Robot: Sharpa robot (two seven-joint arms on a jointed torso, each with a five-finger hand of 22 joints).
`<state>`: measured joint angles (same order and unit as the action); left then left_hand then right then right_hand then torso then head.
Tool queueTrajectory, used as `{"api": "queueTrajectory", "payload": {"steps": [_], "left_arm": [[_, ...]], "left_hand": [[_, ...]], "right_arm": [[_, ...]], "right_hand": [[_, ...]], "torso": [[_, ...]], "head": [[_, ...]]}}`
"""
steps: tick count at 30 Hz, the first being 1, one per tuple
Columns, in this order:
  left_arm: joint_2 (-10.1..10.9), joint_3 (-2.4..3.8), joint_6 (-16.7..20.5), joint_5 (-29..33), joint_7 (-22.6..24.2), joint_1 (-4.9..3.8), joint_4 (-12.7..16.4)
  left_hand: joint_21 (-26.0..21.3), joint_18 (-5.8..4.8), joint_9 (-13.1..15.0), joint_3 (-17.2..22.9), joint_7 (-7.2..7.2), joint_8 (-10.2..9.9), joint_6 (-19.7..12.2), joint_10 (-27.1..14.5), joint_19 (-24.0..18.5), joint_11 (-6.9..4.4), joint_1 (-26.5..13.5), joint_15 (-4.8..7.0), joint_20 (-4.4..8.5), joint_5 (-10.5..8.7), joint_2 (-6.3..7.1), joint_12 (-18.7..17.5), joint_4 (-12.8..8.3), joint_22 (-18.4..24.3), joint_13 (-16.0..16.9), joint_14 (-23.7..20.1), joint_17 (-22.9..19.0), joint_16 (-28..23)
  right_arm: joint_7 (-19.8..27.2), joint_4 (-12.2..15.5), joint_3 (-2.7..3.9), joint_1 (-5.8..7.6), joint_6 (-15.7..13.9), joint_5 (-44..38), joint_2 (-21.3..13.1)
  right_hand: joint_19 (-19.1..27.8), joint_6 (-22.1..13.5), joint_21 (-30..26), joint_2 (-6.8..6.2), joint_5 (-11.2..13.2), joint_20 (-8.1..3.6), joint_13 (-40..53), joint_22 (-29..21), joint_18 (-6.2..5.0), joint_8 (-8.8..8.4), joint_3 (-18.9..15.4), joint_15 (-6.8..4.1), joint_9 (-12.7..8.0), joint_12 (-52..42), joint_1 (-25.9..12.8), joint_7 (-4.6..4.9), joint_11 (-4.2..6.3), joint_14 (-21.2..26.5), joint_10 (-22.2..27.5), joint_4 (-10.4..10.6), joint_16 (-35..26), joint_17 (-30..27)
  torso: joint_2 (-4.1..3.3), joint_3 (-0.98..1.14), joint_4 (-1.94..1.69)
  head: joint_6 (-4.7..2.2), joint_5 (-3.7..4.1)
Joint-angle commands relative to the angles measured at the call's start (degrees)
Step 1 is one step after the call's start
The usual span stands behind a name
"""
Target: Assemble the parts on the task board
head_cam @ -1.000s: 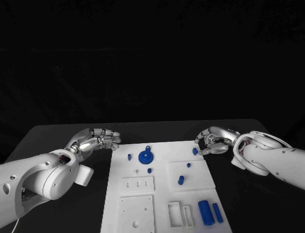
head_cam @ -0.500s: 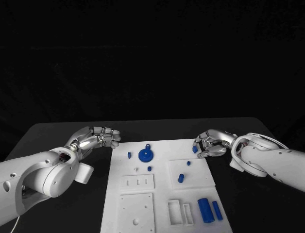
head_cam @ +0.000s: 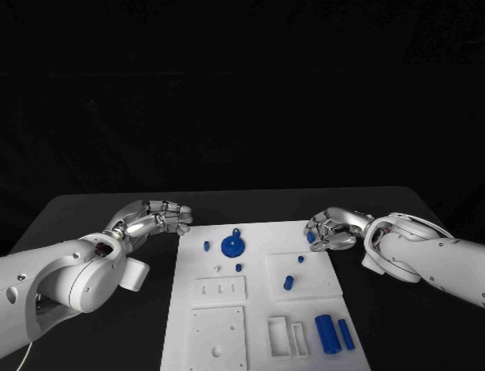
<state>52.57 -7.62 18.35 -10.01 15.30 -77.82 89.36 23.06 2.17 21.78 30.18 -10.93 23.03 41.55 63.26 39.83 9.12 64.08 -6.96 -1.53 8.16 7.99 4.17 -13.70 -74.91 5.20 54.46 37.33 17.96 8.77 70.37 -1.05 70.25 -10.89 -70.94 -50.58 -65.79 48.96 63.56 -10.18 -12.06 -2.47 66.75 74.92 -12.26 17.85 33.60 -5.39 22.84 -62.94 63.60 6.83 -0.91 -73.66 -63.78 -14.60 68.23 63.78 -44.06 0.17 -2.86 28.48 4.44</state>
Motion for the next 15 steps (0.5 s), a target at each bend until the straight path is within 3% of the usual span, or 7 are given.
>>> {"api": "queueTrajectory", "payload": {"steps": [1, 8, 10, 15], "left_arm": [[-0.1, 0.05, -0.7, -0.3, 0.6, -0.05, 0.1], [0.0, 0.04, -0.8, -0.3, 0.6, -0.05, 0.2], [0.0, 0.04, -0.7, -0.3, 0.5, -0.05, 0.2], [0.0, 0.04, -0.8, -0.3, 0.5, -0.05, 0.1]], "left_hand": [[0.3, 0.54, 0.1, 0.0, -0.55, -0.3, 0.3, -0.2, -0.4, 0.07, -0.5, -0.27, 0.04, -0.17, 0.01, -0.2, -0.3, -1.1, -0.1, 0.1, 0.1, -0.3], [0.3, 0.53, 0.1, 0.0, -0.55, -0.4, 0.3, -0.2, -0.4, 0.07, -0.5, -0.28, 0.04, -0.17, -0.01, -0.2, -0.2, -1.1, -0.1, 0.1, 0.1, -0.3], [0.4, 0.53, 0.1, 0.0, -0.55, -0.4, 0.3, -0.2, -0.4, 0.08, -0.5, -0.28, 0.04, -0.17, -0.02, -0.2, -0.2, -1.1, -0.1, 0.1, 0.1, -0.3], [0.4, 0.53, 0.1, 0.0, -0.56, -0.4, 0.3, -0.2, -0.4, 0.08, -0.5, -0.28, 0.03, -0.17, -0.03, -0.2, -0.2, -1.1, -0.1, 0.1, 0.1, -0.3]], "right_arm": [[0.5, -0.1, -0.06, -0.19, 0.8, 0.0, 0.1], [0.3, -0.2, -0.06, -0.25, 0.6, -0.2, 0.4], [0.2, -0.2, -0.06, -0.27, 0.6, -0.2, 0.4], [0.1, -0.2, -0.06, -0.28, 0.5, -0.3, 0.3]], "right_hand": [[-0.1, 1.1, -0.2, 0.58, 1.5, 0.13, -0.1, 1.0, -2.74, 0.34, 1.1, 0.04, -0.1, -0.1, 0.0, 0.43, 0.08, 0.1, 0.1, 0.5, -0.3, 0.1], [-0.2, 2.8, -0.1, 0.87, 6.5, 0.02, -0.1, 1.0, -2.74, 0.9, 4.7, 0.23, 0.0, -0.2, 0.1, 0.68, -0.14, 0.0, 0.0, 2.4, -0.3, 0.2], [-0.3, 3.3, 0.0, 0.91, 7.6, -0.02, -0.1, 1.0, -2.74, 1.02, 5.4, 0.34, 0.0, -0.2, 0.2, 0.78, -0.25, 0.0, 0.0, 2.7, -0.2, 0.2], [-0.3, 3.5, 0.1, 0.71, 8.3, -0.07, -0.1, 1.0, -2.74, 0.98, 6.2, 0.37, -0.1, -0.3, 0.3, 0.83, -0.28, -0.1, 0.0, 3.0, -0.2, 0.2]], "torso": [[0.01, 0.0, 0.0], [0.08, 0.0, 0.05], [0.11, 0.02, 0.1], [0.07, 0.03, 0.04]], "head": [[0.07, -0.04], [0.07, -0.23], [0.11, 0.03], [0.16, 0.03]]}}
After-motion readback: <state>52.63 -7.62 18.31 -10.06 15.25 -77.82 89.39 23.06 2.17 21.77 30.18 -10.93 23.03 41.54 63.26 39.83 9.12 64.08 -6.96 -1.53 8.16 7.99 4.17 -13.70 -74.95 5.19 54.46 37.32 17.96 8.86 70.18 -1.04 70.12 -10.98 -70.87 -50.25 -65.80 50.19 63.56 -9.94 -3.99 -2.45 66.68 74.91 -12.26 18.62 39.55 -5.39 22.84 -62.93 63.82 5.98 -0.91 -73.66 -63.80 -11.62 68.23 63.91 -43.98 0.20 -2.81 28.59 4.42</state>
